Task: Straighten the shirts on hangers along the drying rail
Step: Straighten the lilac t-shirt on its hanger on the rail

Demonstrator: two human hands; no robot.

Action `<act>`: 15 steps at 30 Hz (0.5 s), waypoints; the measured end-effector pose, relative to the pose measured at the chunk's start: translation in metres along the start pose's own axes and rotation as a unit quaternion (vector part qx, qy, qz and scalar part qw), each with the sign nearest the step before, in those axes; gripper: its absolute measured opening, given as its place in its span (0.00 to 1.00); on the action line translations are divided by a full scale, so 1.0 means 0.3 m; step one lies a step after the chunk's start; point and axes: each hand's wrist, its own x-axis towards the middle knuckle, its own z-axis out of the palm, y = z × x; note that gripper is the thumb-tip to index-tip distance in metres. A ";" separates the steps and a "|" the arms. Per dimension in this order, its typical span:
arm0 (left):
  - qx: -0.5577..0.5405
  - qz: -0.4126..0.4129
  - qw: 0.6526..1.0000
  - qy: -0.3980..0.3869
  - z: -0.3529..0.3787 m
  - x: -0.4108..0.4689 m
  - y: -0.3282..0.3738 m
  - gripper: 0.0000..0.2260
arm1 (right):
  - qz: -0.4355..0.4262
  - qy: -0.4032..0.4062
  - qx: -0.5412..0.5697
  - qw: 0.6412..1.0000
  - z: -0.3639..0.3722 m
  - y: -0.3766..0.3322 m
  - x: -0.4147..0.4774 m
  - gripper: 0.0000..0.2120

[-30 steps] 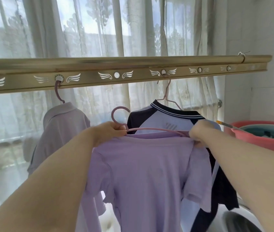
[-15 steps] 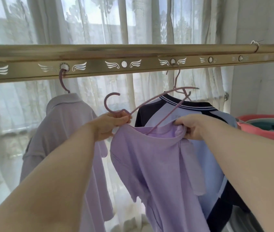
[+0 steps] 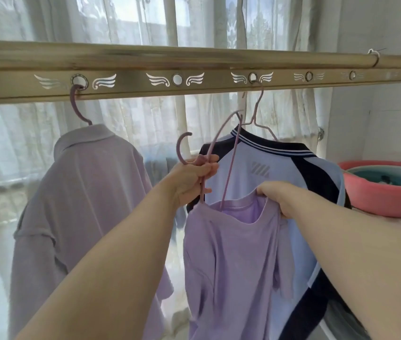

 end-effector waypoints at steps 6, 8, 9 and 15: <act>0.118 0.012 0.993 -0.005 0.056 -0.002 -0.022 0.04 | 0.026 -0.023 -0.067 0.997 0.021 0.057 0.002 0.02; 0.101 0.007 0.993 0.052 0.050 -0.005 -0.049 0.06 | 0.038 -0.035 -0.071 0.996 0.028 0.093 0.009 0.06; 0.090 0.002 0.992 0.084 0.044 -0.004 -0.070 0.07 | 0.038 -0.041 -0.069 0.996 0.032 0.105 0.013 0.06; -0.051 -0.019 0.970 0.237 0.039 0.006 -0.147 0.08 | 0.012 -0.040 -0.098 0.994 0.026 0.101 0.042 0.27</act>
